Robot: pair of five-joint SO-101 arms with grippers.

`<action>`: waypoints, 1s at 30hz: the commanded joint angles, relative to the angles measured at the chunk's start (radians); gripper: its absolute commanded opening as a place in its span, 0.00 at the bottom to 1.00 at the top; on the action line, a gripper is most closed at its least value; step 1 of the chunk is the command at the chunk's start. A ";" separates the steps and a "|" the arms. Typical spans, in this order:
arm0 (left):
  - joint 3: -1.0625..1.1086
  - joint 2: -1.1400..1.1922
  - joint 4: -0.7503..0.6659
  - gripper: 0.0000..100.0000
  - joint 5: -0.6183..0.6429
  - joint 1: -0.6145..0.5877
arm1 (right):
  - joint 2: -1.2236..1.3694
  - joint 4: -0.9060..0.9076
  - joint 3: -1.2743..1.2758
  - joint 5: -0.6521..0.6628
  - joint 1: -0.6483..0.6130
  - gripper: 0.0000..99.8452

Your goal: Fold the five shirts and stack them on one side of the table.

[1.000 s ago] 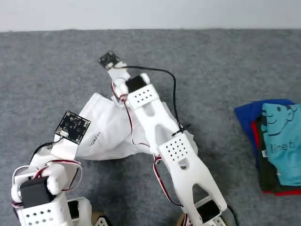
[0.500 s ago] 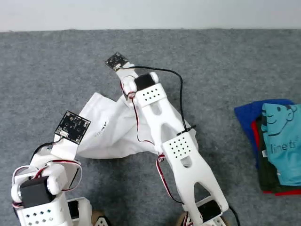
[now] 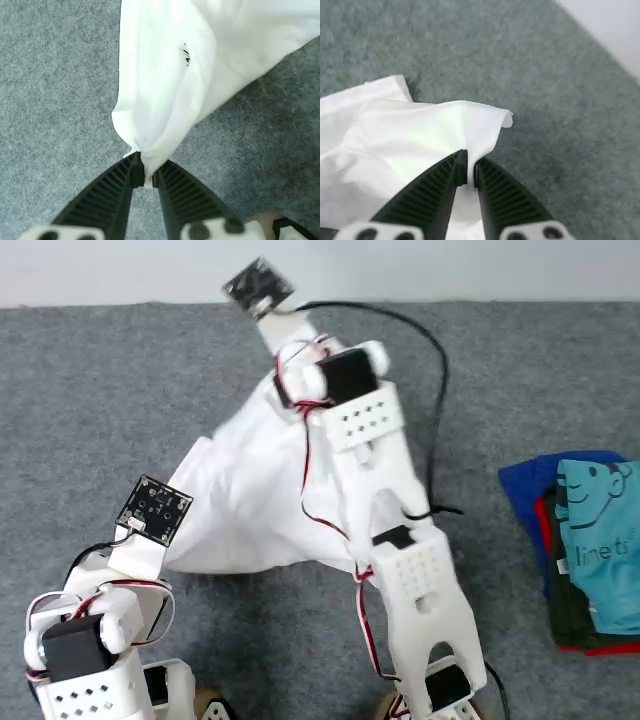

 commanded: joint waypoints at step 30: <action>-0.378 -0.005 -0.250 0.01 0.241 0.002 | -1.676 0.005 1.297 0.029 0.386 0.01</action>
